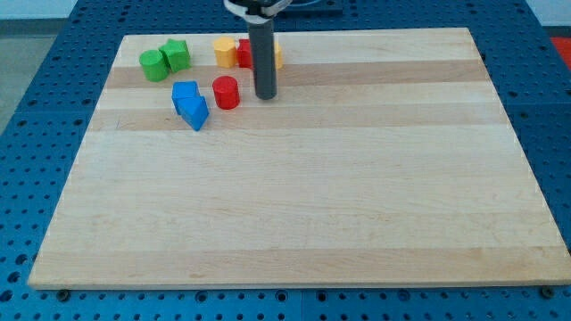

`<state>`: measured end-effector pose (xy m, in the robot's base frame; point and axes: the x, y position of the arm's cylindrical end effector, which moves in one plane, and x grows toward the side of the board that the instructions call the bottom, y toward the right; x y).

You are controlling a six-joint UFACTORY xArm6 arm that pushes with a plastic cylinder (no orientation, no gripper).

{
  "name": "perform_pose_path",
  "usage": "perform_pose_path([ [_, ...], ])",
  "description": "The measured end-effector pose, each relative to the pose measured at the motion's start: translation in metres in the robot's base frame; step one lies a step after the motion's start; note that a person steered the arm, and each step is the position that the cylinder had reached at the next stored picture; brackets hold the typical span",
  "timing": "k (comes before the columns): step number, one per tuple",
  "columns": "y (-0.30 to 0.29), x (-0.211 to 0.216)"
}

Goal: Push the blue blocks towards the green blocks

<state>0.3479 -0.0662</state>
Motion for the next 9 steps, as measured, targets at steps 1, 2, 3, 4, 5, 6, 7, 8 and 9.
perform_pose_path([
  [1,-0.027,0.018],
  [2,-0.027,0.018],
  [3,-0.014,0.075],
  [4,-0.032,0.083],
  [5,-0.048,0.078],
  [6,-0.071,0.036],
  [7,-0.082,0.017],
  [8,-0.104,-0.013],
  [9,-0.104,-0.013],
])
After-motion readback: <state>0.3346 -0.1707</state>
